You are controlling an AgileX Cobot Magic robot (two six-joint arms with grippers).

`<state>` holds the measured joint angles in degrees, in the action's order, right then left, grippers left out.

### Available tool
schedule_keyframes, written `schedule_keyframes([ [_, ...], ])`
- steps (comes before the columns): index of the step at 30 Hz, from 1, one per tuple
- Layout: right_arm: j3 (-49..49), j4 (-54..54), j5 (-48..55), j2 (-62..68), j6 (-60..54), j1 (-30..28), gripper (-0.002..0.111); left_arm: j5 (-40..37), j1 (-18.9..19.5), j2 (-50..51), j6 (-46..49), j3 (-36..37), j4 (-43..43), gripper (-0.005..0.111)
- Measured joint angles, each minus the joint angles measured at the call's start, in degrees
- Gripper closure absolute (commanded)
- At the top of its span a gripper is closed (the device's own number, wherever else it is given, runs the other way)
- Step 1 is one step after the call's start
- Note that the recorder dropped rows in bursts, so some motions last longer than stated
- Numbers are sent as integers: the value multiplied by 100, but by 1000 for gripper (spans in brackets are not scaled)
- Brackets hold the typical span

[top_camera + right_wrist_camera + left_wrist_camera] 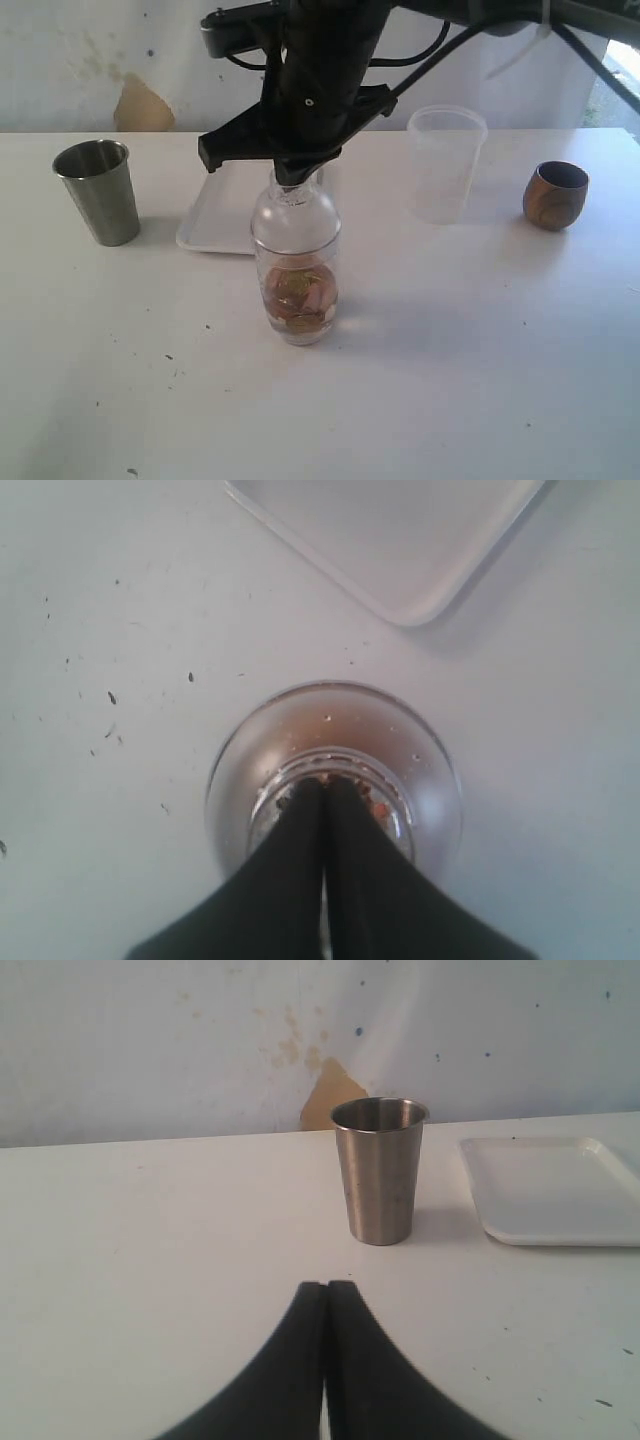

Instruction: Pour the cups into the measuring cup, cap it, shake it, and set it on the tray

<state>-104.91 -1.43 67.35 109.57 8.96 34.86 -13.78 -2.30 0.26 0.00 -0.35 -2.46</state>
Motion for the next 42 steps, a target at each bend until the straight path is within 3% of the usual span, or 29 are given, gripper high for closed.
schedule_keyframes([
  [7, 0, 0, 0, -3, -15, 0, 107, 0, 0, 0, 0, 0, 0, 107],
  [16, -81, -56, 79, -3, -107, 0, 79, 0, 0, 0, 0, 0, 0, 107],
  [34, -487, -19, 245, -282, -107, 0, 75, 0, 0, 0, 0, 0, 0, 107],
  [37, -510, -165, 248, -391, -107, 0, 60, 0, 0, 0, 0, 0, 0, 107],
  [40, -510, -341, 258, -523, -107, 0, 33, 0, 0, 0, 0, 0, 0, 107],
  [42, -513, -427, 258, -603, -108, 0, 23, 0, 0, 0, 0, 0, 0, 107],
])
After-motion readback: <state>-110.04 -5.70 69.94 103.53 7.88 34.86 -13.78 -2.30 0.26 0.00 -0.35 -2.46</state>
